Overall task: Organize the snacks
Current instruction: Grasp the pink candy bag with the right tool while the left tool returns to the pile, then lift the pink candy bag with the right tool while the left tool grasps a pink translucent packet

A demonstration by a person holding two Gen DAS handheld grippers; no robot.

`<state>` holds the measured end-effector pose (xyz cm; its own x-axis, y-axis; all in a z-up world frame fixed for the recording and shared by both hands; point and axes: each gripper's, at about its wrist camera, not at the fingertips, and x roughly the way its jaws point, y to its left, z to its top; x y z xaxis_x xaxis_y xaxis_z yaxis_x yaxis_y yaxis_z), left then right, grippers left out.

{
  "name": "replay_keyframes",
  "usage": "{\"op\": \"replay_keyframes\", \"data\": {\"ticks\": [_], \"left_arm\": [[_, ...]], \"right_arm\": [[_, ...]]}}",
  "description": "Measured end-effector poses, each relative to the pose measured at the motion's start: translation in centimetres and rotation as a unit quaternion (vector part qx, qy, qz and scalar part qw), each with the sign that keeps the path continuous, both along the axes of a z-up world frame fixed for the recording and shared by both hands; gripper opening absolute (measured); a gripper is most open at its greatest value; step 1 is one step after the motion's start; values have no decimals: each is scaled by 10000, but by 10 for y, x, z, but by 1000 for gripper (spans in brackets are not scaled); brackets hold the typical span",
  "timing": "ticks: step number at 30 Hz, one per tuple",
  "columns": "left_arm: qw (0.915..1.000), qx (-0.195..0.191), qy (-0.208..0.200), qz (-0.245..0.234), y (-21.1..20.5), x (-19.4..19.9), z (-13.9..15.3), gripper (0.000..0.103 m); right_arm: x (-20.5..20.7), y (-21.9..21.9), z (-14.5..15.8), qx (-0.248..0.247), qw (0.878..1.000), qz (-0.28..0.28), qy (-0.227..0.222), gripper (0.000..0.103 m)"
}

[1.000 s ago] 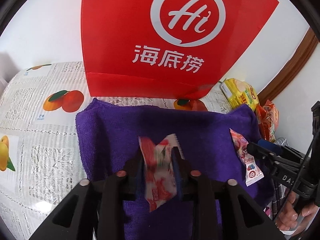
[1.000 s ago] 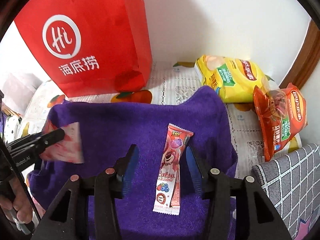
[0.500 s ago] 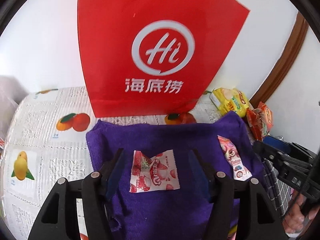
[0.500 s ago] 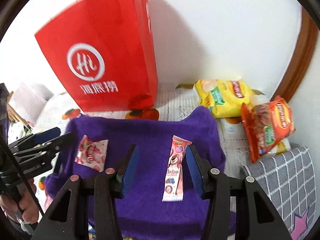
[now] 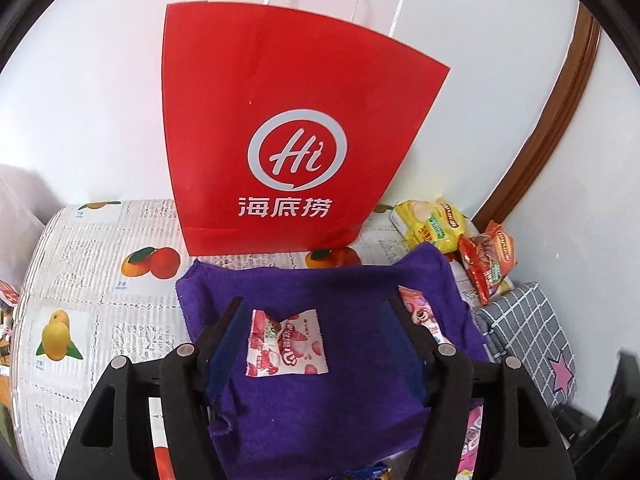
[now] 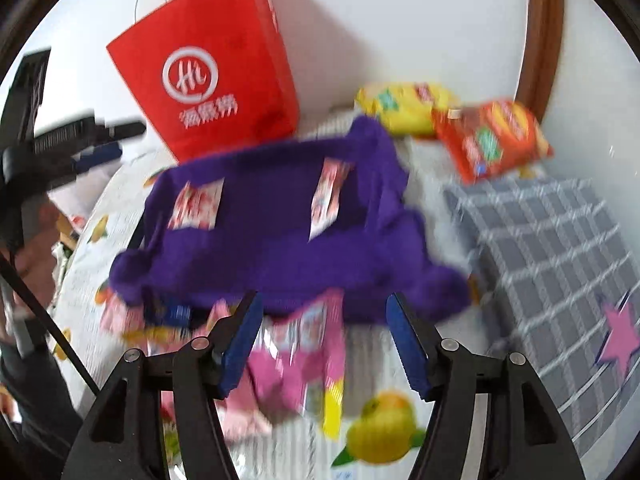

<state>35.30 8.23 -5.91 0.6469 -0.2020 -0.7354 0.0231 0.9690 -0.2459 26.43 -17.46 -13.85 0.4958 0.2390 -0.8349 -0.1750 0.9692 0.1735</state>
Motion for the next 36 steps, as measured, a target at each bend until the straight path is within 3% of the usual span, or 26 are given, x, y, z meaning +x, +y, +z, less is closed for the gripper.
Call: {"op": "replay_keyframes", "data": {"ticks": [11, 14, 19, 26, 36], "left_arm": [[9998, 64, -79, -184, -13, -9, 9, 68], [9997, 135, -74, -163, -15, -14, 13, 68], [9987, 516, 30, -24, -16, -30, 10, 68], [9964, 740, 382, 134, 1, -80, -11, 68], [9924, 587, 982, 452, 33, -136, -73, 68]], "right_arm": [[-4, 25, -52, 27, 9981, 336, 513, 66], [-12, 23, -49, 342, 9979, 422, 355, 47], [-34, 9, -32, 18, 9997, 246, 2, 44], [-64, -25, -29, 98, 9999, -101, -29, 44], [-101, -52, -41, 236, 9988, -428, -89, 44]]}}
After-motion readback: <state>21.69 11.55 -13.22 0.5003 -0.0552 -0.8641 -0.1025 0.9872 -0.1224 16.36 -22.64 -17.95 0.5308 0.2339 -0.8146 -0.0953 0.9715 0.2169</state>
